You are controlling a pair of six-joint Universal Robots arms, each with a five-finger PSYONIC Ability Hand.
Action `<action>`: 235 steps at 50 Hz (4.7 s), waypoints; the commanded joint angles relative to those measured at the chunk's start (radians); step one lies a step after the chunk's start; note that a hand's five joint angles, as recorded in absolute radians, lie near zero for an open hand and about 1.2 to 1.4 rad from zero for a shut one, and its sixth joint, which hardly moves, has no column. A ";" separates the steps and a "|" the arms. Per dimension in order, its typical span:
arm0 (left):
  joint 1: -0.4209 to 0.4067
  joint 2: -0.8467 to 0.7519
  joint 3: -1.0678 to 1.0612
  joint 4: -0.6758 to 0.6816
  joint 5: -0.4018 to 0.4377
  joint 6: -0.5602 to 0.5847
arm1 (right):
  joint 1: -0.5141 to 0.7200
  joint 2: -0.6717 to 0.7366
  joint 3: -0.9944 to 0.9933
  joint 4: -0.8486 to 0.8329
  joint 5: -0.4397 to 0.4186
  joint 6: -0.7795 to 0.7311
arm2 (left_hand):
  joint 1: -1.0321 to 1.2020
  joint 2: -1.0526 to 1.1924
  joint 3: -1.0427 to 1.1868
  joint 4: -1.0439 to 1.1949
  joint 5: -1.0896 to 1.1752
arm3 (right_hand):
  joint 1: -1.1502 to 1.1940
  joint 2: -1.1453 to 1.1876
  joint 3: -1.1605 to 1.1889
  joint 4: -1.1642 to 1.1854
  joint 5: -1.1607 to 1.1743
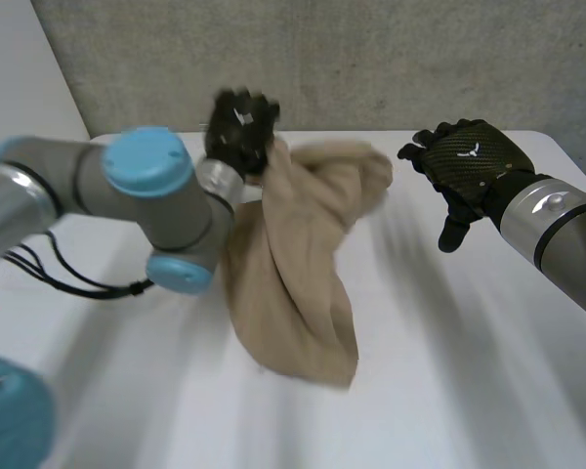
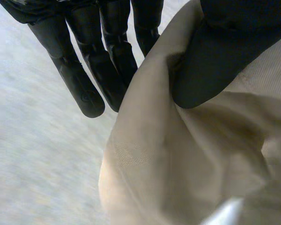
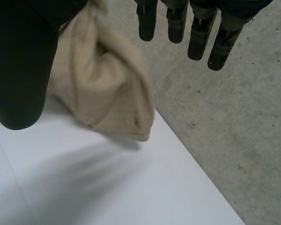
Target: Fold the shorts.
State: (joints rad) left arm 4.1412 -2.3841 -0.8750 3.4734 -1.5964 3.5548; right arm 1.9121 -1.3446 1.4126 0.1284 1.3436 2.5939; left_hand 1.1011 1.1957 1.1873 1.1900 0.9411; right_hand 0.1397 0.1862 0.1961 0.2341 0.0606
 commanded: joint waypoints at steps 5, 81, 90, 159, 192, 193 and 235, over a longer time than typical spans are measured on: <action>0.010 0.298 -0.145 0.076 -0.022 -0.097 | -0.002 -0.005 -0.020 -0.001 0.064 0.009 | 0.295 0.201 0.209 0.206 0.281 | 0.035 -0.012 -0.022 -0.060 -0.061; 0.257 0.336 -0.455 -0.350 0.288 -0.053 | -0.027 0.015 -0.014 -0.112 0.219 0.091 | -0.902 -0.997 -0.988 -0.991 -0.917 | 0.035 -0.012 -0.022 -0.060 -0.061; 0.358 0.330 -0.387 -0.511 0.303 0.093 | 0.047 0.044 -0.009 -0.115 0.195 0.092 | -0.888 -0.982 -0.974 -0.976 -0.902 | 0.035 -0.012 -0.022 -0.060 -0.061; 0.083 0.540 -0.429 0.032 0.036 -0.043 | 0.237 0.013 -0.138 -0.126 0.126 -0.044 | 0.295 0.201 0.209 0.206 0.281 | 1.257 1.210 1.200 1.162 1.161; -0.032 0.879 -0.631 -0.005 0.042 -0.067 | 0.111 0.482 -0.320 -0.271 -0.314 0.413 | 0.295 0.201 0.209 0.206 0.281 | 0.036 -0.010 -0.020 -0.058 -0.059; -0.032 0.879 -0.633 -0.005 0.042 -0.067 | 0.113 0.493 -0.325 -0.271 -0.325 0.422 | 0.295 0.201 0.209 0.206 0.281 | 0.036 -0.010 -0.020 -0.058 -0.059; 0.040 0.908 -0.627 -0.008 0.046 -0.068 | 0.071 0.283 -0.278 -0.280 -0.136 0.677 | 0.295 0.201 0.209 0.206 0.281 | 1.257 1.210 1.200 1.162 1.161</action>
State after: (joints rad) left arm 4.1609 -1.4754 -1.5166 3.4647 -1.5501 3.4886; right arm 2.0469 -0.8960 1.0454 -0.1488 1.1504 3.3301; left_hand 1.1310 1.1990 1.1921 1.1945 0.9767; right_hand 0.9934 1.1770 1.1791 1.1877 0.9893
